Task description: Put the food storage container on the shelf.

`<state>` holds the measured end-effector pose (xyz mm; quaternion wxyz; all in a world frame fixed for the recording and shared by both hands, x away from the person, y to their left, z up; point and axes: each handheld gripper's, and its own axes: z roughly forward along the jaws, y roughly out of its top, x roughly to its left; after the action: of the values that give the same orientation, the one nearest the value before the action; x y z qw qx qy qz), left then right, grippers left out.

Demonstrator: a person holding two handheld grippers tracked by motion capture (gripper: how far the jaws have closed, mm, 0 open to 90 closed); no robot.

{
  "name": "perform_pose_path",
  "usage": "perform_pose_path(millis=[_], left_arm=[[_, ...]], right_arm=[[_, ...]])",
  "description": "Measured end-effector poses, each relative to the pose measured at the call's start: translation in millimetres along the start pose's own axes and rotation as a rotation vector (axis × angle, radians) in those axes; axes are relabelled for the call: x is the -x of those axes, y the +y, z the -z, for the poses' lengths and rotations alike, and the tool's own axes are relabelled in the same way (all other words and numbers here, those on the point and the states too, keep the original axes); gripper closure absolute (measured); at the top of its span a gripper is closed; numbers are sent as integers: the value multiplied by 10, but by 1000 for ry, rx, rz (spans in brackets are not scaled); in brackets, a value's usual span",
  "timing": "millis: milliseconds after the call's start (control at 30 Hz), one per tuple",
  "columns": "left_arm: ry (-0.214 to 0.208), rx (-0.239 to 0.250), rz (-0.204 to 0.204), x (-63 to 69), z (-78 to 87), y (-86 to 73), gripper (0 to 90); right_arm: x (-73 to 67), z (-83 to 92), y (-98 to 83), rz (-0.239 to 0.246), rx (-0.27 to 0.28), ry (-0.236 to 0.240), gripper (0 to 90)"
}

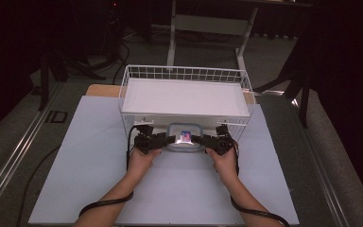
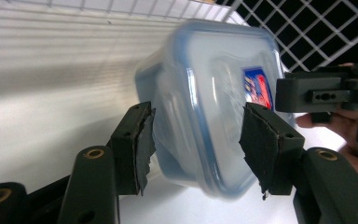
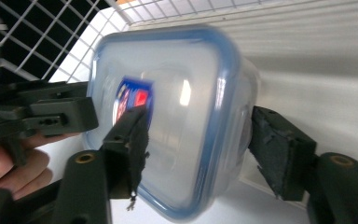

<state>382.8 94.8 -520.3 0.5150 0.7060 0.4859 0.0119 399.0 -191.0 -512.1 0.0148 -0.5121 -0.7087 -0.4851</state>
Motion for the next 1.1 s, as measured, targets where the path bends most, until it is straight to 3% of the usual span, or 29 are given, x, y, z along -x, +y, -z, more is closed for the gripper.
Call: perform_pose_path(millis=[100, 167, 233, 300, 400, 467, 500, 600, 733, 833, 933, 967, 1067, 1100], left_arm=[[2, -19, 1, 16, -33, 25, 437], [-8, -28, 23, -6, -44, 23, 414], [-2, -14, 31, -23, -28, 23, 411], [12, -11, 2, -29, -22, 28, 412], [1, 1, 21, 15, -7, 22, 380], [-19, -3, -2, 36, 26, 19, 327], [-33, 4, -35, 39, 54, 19, 284], [-76, 24, -40, 70, 143, -3, 249], [-97, 63, -121, 160, 278, -78, 152], [-112, 67, -153, 237, 383, -144, 106], [-147, 62, -156, 309, 491, -200, 22], [-147, 62, -156, 309, 491, -200, 22], [-140, 32, -221, 402, 623, -252, 22], [-135, 31, -248, 420, 651, -266, 22]], right_arm=[[41, -24, 4, -37, 14, 6, 362], [47, -25, 3, -42, 29, -6, 366], [39, -12, 16, -33, 31, -24, 387], [31, -9, 30, -35, 28, -31, 386], [4, 10, 32, -6, 29, -58, 390], [-14, 28, 22, 38, 35, -67, 391], [-23, 42, 17, 52, 38, -74, 391], [-47, 119, -8, 109, 61, -79, 401], [-143, 240, -81, 127, 55, -59, 415], [-256, 291, -141, 171, 27, -66, 433], [-360, 313, -194, 189, 8, -62, 543], [-360, 313, -194, 189, 8, -62, 543], [-453, 291, -260, 206, 4, -52, 797], [-474, 278, -275, 221, 0, -63, 843]])
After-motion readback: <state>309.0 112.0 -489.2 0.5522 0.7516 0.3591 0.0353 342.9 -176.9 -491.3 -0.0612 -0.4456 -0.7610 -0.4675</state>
